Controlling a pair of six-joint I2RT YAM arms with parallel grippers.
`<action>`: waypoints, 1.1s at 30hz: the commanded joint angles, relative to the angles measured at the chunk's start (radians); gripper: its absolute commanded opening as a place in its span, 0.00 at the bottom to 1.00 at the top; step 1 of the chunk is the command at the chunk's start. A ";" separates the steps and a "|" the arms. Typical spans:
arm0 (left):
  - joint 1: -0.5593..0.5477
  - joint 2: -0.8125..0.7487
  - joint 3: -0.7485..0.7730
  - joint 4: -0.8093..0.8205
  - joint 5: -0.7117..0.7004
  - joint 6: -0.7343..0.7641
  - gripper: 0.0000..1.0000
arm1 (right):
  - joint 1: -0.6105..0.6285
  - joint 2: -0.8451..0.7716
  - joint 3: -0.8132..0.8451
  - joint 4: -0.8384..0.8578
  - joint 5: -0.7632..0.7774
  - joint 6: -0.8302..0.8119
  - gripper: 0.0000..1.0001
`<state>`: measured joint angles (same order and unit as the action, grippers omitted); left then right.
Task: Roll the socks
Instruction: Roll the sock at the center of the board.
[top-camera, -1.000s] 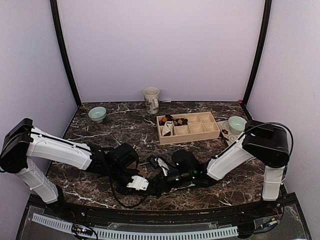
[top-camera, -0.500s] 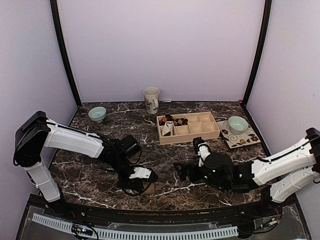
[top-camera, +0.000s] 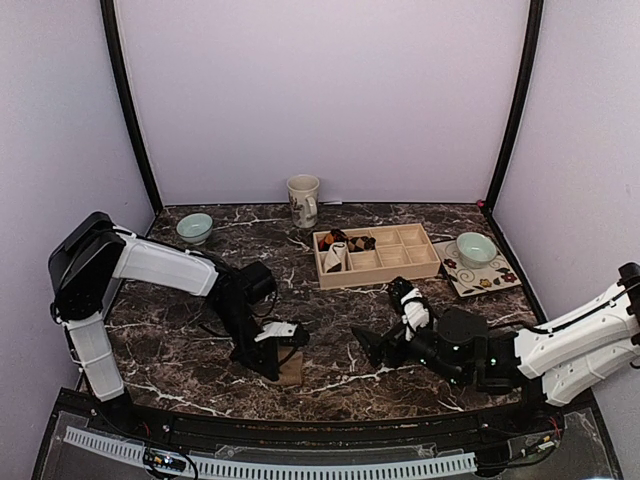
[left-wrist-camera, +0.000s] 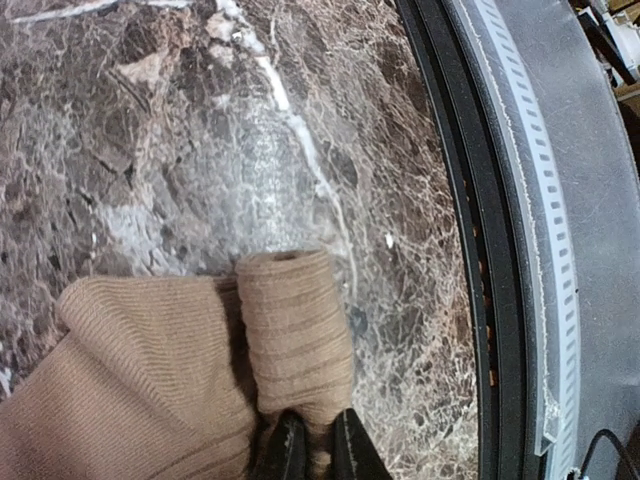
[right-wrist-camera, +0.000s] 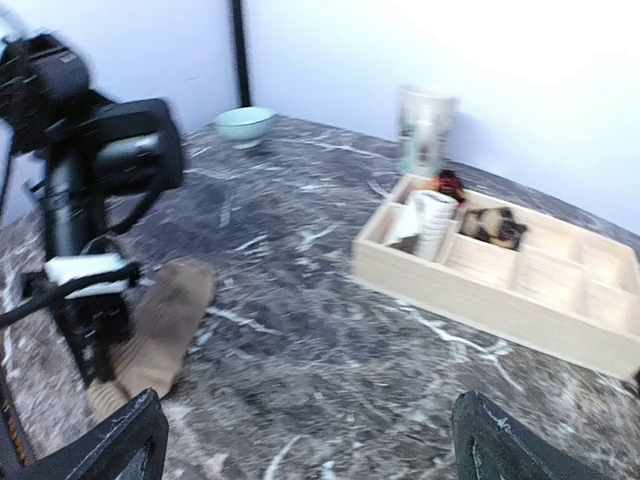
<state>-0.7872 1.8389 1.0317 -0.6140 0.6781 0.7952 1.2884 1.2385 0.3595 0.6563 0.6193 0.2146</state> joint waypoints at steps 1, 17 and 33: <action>0.023 0.054 0.003 -0.146 0.007 0.050 0.13 | 0.037 0.067 0.074 0.043 -0.406 -0.209 0.99; 0.077 0.225 0.097 -0.265 0.100 0.103 0.15 | 0.151 0.491 0.402 -0.143 -0.487 -0.679 0.75; 0.089 0.231 0.087 -0.298 0.086 0.145 0.15 | 0.077 0.723 0.574 -0.177 -0.593 -0.797 0.49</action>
<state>-0.7029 2.0346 1.1503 -0.8845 0.8886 0.9176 1.3781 1.9308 0.9054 0.4629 0.0547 -0.5652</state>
